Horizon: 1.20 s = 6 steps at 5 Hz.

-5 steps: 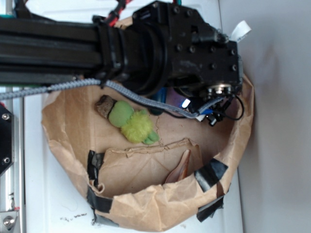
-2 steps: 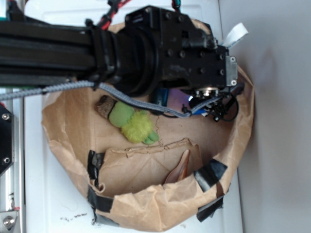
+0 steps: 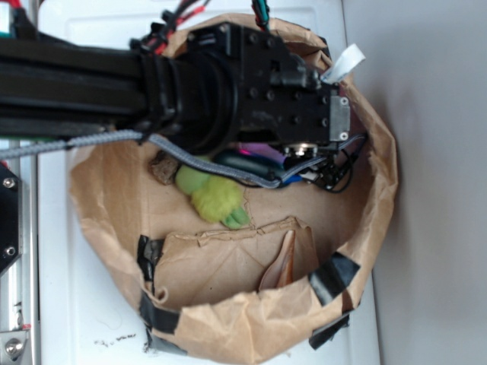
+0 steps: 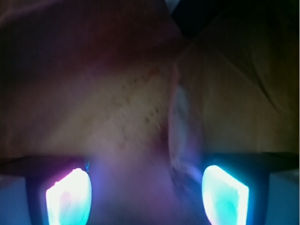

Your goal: Grab the plastic pickle.

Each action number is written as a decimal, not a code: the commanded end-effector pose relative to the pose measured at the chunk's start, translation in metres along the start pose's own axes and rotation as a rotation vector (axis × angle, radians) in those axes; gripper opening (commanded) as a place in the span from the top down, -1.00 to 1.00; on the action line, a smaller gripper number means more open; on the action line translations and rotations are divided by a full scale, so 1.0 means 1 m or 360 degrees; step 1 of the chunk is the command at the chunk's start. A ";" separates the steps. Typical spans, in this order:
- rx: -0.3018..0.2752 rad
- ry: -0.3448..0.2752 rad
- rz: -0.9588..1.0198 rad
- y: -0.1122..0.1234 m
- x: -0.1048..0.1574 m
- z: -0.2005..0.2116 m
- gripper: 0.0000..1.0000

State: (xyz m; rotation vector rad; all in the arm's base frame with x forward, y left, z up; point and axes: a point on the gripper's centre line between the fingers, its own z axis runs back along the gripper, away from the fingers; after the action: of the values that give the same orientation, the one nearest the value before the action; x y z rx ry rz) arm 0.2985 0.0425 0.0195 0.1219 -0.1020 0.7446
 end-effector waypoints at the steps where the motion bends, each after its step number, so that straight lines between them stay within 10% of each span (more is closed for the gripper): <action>1: -0.0072 0.0069 0.0012 0.016 -0.007 0.040 -1.00; 4: -0.0074 0.0006 -0.0012 0.020 -0.014 0.028 -1.00; 6: -0.0073 0.0159 0.0192 0.019 -0.026 0.031 -1.00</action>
State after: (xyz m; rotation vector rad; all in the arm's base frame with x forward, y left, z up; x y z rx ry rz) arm 0.2595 0.0248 0.0329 0.0567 0.0235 0.8575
